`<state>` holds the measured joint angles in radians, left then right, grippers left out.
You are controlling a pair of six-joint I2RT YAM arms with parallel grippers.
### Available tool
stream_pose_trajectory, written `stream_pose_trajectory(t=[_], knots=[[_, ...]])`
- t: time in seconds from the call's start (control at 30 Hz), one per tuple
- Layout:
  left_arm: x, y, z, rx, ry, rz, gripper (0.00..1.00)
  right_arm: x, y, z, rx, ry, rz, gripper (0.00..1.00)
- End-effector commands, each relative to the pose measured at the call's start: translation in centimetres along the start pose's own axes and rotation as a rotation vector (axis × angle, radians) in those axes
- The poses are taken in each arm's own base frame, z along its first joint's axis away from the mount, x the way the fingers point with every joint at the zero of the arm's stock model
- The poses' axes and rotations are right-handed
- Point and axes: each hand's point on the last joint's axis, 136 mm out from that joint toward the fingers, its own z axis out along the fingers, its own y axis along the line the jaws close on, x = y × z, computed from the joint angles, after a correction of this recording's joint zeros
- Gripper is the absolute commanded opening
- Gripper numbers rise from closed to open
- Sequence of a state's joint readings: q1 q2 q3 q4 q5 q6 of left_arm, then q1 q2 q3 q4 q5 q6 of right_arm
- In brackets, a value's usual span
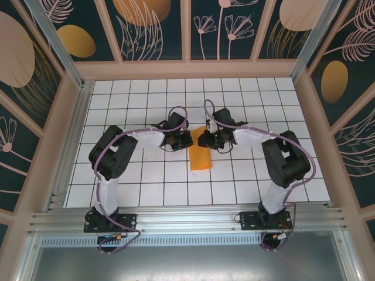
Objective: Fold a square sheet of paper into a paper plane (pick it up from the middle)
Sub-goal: First fold in half a square sheet of paper at the center of the table.
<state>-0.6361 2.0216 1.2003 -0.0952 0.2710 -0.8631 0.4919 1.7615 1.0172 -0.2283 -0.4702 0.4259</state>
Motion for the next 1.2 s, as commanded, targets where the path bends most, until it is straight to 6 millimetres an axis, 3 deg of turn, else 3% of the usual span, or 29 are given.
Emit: stream_pose_trajectory(t=[0.0, 0.53, 0.63, 0.77, 0.9, 1.03, 1.17], knots=[[2.7, 7.6, 2.3, -0.263, 0.066, -0.019, 0.1, 0.8, -0.9, 0.7, -0.032, 0.035, 0.019, 0.25], [3.1, 9.1, 2.8, -0.314, 0.078, -0.008, 0.09, 2.4, -5.1, 2.3, 0.011, 0.067, 0.111, 0.25], [3.2, 9.1, 2.8, -0.316, 0.08, -0.008, 0.09, 2.0, -4.1, 1.4, -0.011, 0.046, 0.098, 0.24], [3.3, 9.3, 2.8, -0.319, 0.081, -0.012, 0.08, 1.4, -0.9, -0.9, -0.121, 0.016, 0.057, 0.24], [3.5, 9.5, 2.9, -0.32, 0.083, -0.02, 0.09, 3.4, -0.3, -0.9, -0.143, 0.067, 0.054, 0.24], [3.6, 9.5, 3.0, -0.32, 0.081, -0.025, 0.08, 5.9, -1.6, 0.0, -0.108, 0.128, 0.09, 0.23], [3.7, 9.6, 3.1, -0.321, 0.081, -0.029, 0.08, 7.1, -2.9, 0.3, -0.068, 0.148, 0.11, 0.23]])
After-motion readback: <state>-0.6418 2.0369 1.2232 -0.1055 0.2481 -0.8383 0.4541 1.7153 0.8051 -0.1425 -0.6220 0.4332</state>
